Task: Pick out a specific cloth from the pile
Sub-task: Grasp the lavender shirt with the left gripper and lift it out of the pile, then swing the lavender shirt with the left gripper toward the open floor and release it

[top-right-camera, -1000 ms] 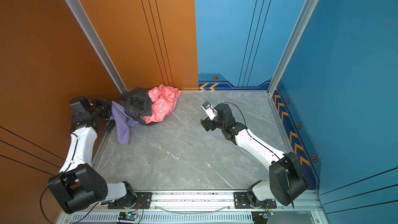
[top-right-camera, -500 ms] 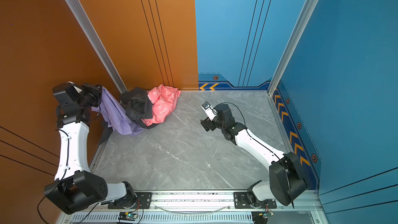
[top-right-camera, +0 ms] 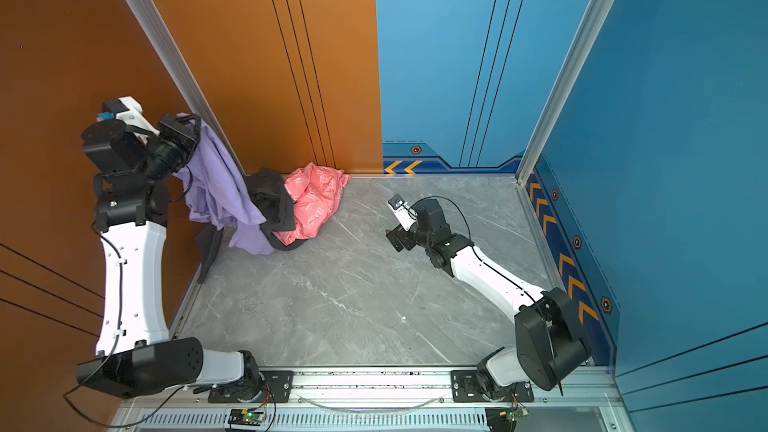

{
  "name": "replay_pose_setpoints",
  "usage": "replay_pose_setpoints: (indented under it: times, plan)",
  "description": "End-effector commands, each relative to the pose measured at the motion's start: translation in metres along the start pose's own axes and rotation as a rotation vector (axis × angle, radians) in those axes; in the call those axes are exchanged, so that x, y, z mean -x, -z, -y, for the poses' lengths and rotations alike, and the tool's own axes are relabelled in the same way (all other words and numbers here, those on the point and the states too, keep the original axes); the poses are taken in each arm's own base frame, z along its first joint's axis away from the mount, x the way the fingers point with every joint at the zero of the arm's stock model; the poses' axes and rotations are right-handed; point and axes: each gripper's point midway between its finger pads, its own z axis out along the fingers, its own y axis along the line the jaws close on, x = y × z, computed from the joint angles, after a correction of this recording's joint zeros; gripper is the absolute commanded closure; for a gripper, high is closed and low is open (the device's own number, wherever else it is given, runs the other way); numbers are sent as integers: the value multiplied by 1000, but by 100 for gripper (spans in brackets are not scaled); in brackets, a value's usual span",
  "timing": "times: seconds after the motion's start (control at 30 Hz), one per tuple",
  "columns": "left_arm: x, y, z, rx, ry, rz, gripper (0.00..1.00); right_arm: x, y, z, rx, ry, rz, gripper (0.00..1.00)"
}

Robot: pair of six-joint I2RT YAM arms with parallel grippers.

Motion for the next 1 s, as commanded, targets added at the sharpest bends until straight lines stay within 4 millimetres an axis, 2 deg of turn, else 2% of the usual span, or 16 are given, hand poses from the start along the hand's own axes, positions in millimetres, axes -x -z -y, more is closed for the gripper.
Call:
replay_pose_setpoints:
  times: [0.0,0.13,0.23,0.33,0.47,0.6,0.7,0.8,0.87,0.93,0.97]
  plan:
    - [-2,-2,37,-81,-129,-12,100,27,4,11,-54,-19,68,0]
    - [-30,-16,63,-147,-169,-88,100,36,8,20,-95,-34,85,0]
    - [-62,-27,81,-191,-184,-160,100,43,14,34,-165,-68,93,0]
    - [-101,-39,97,-222,-197,-237,100,50,22,56,-262,-123,97,0]
    - [-171,-52,118,-265,-211,-380,100,60,36,83,-355,-171,97,0]
    - [-244,-59,128,-275,-217,-535,100,61,49,107,-430,-226,97,0]
    - [-306,-58,127,-257,-240,-674,100,54,59,125,-481,-298,101,0]
    - [-368,-50,117,-216,-290,-826,99,45,68,134,-455,-385,119,0]
    - [-409,-40,108,-191,-352,-942,74,35,75,145,-444,-486,139,0]
    - [-436,-30,99,-161,-428,-1030,53,24,80,154,-439,-579,150,0]
    - [-445,-25,94,-144,-475,-1068,46,20,81,158,-428,-616,154,0]
